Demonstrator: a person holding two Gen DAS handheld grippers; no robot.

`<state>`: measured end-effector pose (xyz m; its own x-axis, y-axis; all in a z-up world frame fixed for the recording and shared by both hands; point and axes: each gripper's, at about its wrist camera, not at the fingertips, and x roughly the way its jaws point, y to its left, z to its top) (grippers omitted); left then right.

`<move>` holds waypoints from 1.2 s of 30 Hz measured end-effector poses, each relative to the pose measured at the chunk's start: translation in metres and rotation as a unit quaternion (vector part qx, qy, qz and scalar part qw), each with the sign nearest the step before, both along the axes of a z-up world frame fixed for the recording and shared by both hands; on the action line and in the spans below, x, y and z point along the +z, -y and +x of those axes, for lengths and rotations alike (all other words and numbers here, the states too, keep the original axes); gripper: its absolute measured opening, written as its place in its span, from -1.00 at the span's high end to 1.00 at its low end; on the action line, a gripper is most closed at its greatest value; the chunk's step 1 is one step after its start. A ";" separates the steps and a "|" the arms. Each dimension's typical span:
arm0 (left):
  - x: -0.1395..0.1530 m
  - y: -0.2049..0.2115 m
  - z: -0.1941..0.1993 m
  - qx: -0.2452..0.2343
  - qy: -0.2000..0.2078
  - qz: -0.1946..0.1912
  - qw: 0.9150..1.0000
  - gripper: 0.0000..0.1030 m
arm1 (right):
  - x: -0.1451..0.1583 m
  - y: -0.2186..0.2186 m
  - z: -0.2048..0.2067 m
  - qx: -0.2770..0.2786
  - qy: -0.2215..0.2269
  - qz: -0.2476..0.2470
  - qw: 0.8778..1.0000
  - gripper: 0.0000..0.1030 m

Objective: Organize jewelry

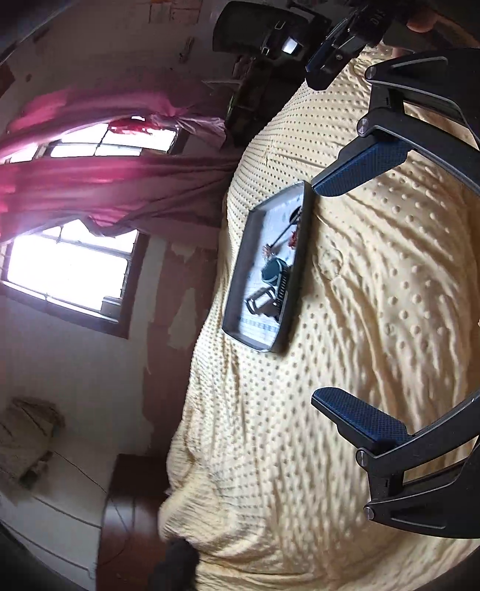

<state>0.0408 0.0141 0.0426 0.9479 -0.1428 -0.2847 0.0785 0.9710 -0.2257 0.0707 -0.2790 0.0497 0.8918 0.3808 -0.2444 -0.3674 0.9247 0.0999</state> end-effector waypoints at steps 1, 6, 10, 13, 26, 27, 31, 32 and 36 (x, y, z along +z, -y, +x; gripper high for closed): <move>-0.002 -0.001 -0.002 0.004 0.001 -0.003 1.000 -0.97 | -0.001 0.000 0.000 -0.001 -0.004 0.001 1.000 -1.00; -0.003 0.000 -0.012 0.031 0.015 0.010 0.999 -0.97 | -0.006 0.000 0.005 -0.006 -0.021 0.006 1.000 -1.00; -0.008 -0.002 -0.009 0.038 0.003 0.013 0.999 -0.97 | -0.010 0.000 0.009 -0.008 -0.032 0.008 0.999 -1.00; -0.010 -0.003 -0.006 0.043 -0.009 0.011 0.999 -0.97 | -0.012 -0.002 0.012 -0.007 -0.042 0.010 0.999 -1.00; -0.014 0.005 -0.002 0.038 -0.013 0.035 0.999 -0.97 | -0.020 -0.015 0.015 -0.003 -0.052 -0.010 0.999 -1.00; -0.015 0.006 -0.001 0.037 -0.014 0.038 0.998 -0.97 | -0.020 -0.015 0.015 -0.004 -0.053 -0.012 0.999 -1.00; -0.017 0.010 -0.001 0.035 -0.012 0.050 0.998 -0.97 | -0.022 -0.014 0.017 -0.009 -0.060 -0.013 0.998 -1.00; -0.018 0.010 -0.001 0.035 -0.012 0.052 0.998 -0.97 | -0.023 -0.014 0.018 -0.011 -0.061 -0.014 0.998 -1.00; -0.019 0.010 0.000 0.037 -0.013 0.054 0.998 -0.97 | -0.024 -0.011 0.019 -0.016 -0.067 -0.011 0.998 -1.00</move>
